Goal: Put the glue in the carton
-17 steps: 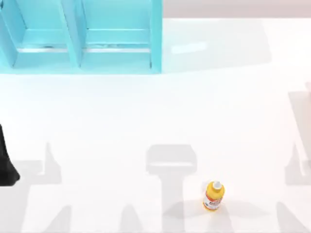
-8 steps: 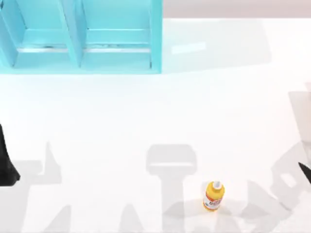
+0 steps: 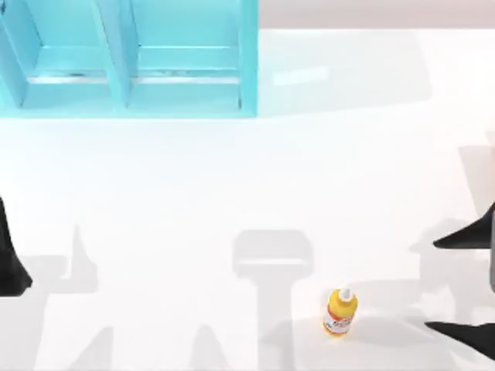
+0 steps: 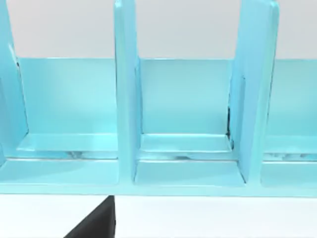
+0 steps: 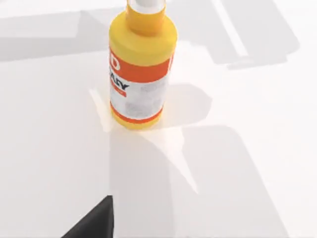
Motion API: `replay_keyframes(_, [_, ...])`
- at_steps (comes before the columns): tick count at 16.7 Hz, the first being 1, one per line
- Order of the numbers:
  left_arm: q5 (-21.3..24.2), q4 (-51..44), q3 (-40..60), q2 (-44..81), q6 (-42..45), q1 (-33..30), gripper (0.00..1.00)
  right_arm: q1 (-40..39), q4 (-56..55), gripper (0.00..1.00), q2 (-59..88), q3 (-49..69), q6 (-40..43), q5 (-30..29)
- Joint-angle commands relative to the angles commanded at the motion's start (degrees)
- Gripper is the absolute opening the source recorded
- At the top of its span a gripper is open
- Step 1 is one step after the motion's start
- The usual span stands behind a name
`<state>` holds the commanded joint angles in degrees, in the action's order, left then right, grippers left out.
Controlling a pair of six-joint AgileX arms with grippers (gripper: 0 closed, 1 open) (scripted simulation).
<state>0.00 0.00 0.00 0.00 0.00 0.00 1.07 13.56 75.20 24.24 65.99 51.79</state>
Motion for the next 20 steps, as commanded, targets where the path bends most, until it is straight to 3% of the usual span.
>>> replay_keyframes(5, [0.0,0.0,0.0,0.0,0.0,0.0,1.00,0.0,3.8,1.00,20.0,6.0,17.1,13.8])
replay_keyframes(9, [0.0,0.0,0.0,0.0,0.0,0.0,1.00,0.0,5.4,1.00,28.3,8.2,24.2,19.5])
replay_keyframes(16, [0.0,0.0,0.0,0.0,0.0,0.0,1.00,0.0,5.5,1.00,28.9,8.3,24.8,19.9])
replay_keyframes(20, [0.0,0.0,0.0,0.0,0.0,0.0,1.00,-1.7,-0.5,1.00,28.4,7.5,19.0,19.9])
